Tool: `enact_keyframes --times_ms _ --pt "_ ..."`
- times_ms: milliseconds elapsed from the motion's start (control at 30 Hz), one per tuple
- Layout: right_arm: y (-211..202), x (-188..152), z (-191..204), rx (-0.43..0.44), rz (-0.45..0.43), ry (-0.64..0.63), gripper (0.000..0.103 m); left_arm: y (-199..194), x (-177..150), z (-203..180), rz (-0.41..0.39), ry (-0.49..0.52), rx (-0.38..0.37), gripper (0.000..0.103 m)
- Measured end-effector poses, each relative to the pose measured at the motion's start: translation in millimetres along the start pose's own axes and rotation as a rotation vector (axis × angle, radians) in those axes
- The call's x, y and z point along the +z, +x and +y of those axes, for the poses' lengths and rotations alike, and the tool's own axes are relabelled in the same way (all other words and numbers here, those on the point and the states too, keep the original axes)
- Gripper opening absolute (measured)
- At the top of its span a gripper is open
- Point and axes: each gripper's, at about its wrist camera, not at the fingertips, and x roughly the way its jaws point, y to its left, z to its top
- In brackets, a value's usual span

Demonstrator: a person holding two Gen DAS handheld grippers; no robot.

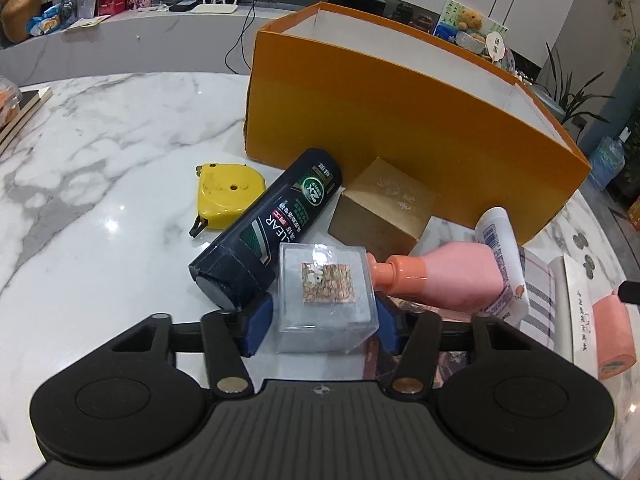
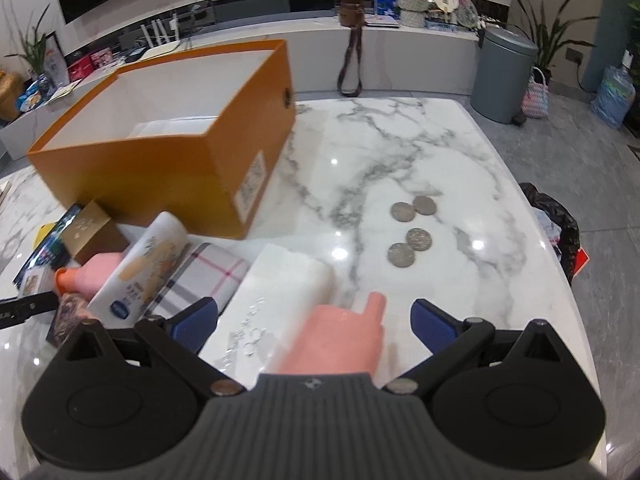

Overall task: Organize rigid objects
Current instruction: 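Grasp the clear cube box with the left tool while the right tool grasps the pink bottle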

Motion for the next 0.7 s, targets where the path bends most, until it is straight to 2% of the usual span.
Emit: enact_keyframes --times_ms 167,367,633,700 --pt "6.8 -0.2 -6.5 -0.012 0.017 0.015 0.101 1.2 3.1 2.2 0.003 0.02 0.029 0.056" --pt "12.5 -10.1 -3.8 -0.053 0.055 -0.058 0.101 -8.3 -5.1 9.9 0.006 0.034 0.036 0.056" --pt "24.9 -23.0 -20.4 -0.072 0.102 0.068 0.101 -18.2 -13.9 13.2 0.03 0.041 0.034 0.056" --pt "27.3 -24.6 -19.6 -0.094 0.116 0.063 0.099 -20.0 -16.3 12.8 0.031 0.048 0.032 0.056"
